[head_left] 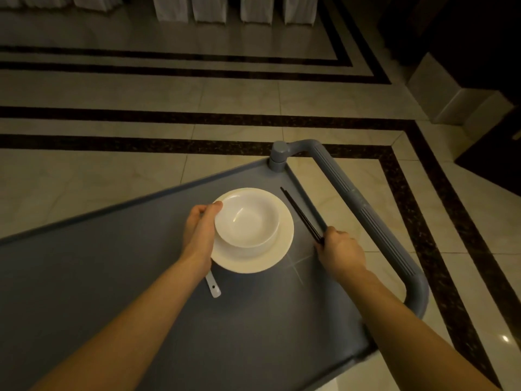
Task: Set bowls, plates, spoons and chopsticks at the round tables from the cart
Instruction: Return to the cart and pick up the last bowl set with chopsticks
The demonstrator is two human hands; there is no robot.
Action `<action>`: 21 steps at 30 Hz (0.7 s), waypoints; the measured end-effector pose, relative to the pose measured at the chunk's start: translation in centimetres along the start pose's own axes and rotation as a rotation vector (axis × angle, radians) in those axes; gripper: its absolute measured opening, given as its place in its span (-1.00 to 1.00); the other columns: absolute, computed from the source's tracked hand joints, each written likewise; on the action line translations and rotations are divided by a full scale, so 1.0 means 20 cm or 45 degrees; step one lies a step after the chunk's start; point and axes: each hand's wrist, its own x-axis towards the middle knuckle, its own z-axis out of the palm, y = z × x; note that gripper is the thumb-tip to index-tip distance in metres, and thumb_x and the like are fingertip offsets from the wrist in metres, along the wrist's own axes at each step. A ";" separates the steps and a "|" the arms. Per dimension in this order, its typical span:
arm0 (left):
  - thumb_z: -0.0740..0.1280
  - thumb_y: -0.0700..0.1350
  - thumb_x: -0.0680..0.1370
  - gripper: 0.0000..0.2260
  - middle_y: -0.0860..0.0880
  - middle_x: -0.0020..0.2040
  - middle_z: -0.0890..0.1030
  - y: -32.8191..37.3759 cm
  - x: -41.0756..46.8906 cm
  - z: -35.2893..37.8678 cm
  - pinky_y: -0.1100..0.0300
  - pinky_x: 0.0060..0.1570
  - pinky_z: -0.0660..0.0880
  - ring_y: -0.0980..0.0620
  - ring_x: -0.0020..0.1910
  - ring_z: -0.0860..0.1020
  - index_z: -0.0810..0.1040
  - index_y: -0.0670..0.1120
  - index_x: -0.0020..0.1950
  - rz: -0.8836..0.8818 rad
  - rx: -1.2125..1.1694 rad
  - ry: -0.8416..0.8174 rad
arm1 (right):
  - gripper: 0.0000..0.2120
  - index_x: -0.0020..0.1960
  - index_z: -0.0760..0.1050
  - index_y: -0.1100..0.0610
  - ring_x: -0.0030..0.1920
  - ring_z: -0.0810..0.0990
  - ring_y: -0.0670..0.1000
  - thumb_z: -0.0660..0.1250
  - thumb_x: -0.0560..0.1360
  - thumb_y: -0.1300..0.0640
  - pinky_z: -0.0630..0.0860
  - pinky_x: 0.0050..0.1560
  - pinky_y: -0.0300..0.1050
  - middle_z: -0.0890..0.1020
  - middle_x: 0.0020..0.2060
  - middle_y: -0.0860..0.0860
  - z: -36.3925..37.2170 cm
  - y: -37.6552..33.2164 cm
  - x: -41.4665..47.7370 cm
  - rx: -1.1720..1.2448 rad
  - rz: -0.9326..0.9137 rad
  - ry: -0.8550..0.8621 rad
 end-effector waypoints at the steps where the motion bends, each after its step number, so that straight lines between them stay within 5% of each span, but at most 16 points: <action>1: 0.34 0.15 0.52 -0.85 -0.01 0.00 0.61 0.00 0.01 0.01 -0.07 -0.09 0.57 -0.10 -0.02 0.61 0.51 0.12 -0.01 -0.006 -0.003 0.006 | -0.68 0.27 0.44 0.19 0.03 0.62 0.22 0.28 0.61 0.01 0.61 0.01 0.11 0.61 0.06 0.16 -0.01 0.00 0.02 -0.040 -0.014 -0.009; 5: 0.34 0.13 0.53 -0.87 -0.01 0.01 0.62 0.00 0.01 0.02 -0.07 -0.10 0.59 -0.10 -0.01 0.61 0.52 0.13 0.01 -0.011 -0.013 0.023 | -0.70 0.29 0.48 0.19 0.05 0.61 0.20 0.25 0.60 0.11 0.56 0.00 0.06 0.59 0.06 0.15 -0.03 -0.03 0.06 -0.139 -0.046 -0.052; 14: 0.34 0.10 0.54 -0.88 0.01 -0.02 0.62 -0.02 0.00 -0.08 0.08 -0.23 0.49 -0.06 -0.05 0.60 0.53 0.10 0.00 -0.015 -0.050 0.079 | -0.62 0.00 0.56 0.08 -0.17 0.62 0.08 0.41 0.42 -0.21 0.66 -0.09 0.06 0.59 -0.17 0.04 -0.05 -0.10 0.06 0.069 0.051 -0.087; 18: 0.34 0.12 0.53 -0.89 -0.01 0.03 0.62 -0.01 0.01 -0.14 -0.08 -0.06 0.57 -0.09 0.00 0.60 0.52 0.14 -0.02 -0.037 -0.055 0.116 | -0.71 -0.11 0.60 0.09 -0.22 0.67 0.08 0.44 0.45 -0.15 0.67 -0.09 0.05 0.67 -0.25 0.06 -0.05 -0.13 0.08 0.387 0.133 -0.245; 21: 0.34 0.13 0.52 -0.89 -0.02 0.06 0.62 -0.01 0.01 -0.19 -0.11 -0.01 0.55 -0.10 0.02 0.59 0.52 0.14 -0.03 -0.050 -0.087 0.157 | -0.77 -0.12 0.63 0.23 -0.35 0.72 0.08 0.45 0.50 0.03 0.70 -0.24 0.00 0.71 -0.40 0.10 -0.05 -0.15 0.05 0.896 0.267 -0.426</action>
